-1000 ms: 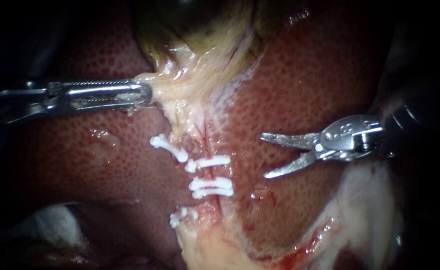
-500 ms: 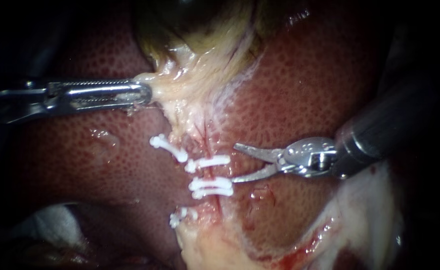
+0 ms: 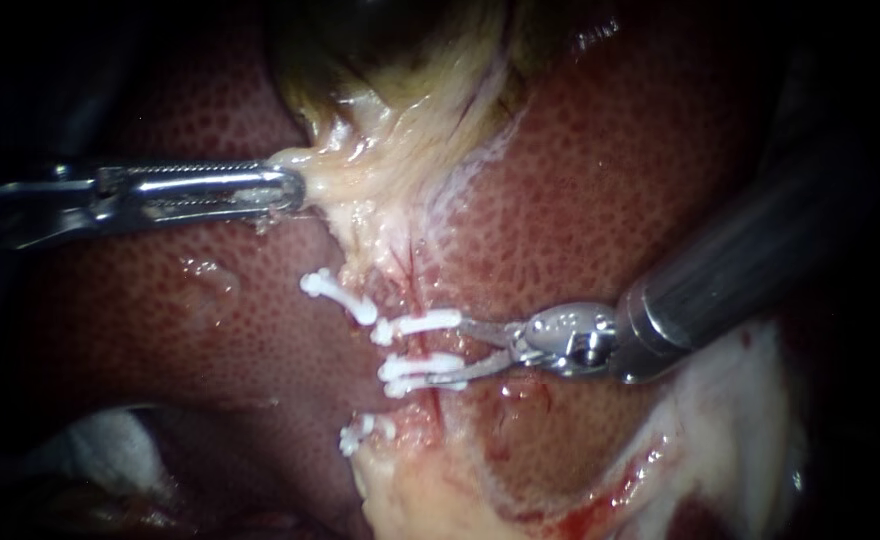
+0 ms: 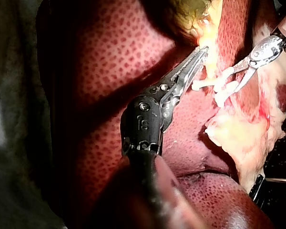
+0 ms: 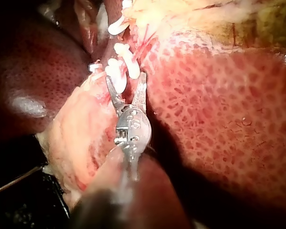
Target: Go to the cutting position right tube
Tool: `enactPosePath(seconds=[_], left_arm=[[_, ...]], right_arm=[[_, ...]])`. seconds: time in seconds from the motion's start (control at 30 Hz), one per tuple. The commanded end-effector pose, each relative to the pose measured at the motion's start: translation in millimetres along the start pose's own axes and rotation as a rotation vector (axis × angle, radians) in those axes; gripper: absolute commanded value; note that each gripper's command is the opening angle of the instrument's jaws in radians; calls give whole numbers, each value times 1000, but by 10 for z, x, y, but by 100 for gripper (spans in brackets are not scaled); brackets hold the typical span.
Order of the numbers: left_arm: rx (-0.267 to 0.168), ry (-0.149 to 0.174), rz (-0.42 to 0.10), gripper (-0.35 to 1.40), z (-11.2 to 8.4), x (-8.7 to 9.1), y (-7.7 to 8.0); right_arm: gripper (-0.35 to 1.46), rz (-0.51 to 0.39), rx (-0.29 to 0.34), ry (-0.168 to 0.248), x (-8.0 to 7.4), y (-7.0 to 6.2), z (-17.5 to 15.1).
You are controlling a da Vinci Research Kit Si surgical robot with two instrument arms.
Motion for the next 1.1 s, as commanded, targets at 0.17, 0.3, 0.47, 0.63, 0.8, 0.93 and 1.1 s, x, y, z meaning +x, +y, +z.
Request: enactPosePath(seconds=[0.17,0.3,0.47,0.63,0.8,0.93,1.1], left_arm=[[0,0,0,-35,0,0,0],[0,0,0,-35,1,0,-1],[0,0,0,-35,1,-1,-1],[-1,0,0,-35,1,-1,-5],[-2,-1,0,-35,1,-3,-18],[1,0,0,-35,1,-4,-21],[2,0,0,-35,1,-4,-21]], right_arm=[[135,-8,35,-4,3,2,4],[133,-12,47,-5,7,6,10],[135,-11,55,-6,13,9,18],[133,-5,99,1,16,6,21],[126,3,156,8,19,1,23],[121,7,190,12,22,-3,25],[121,13,216,47,27,-3,31]])
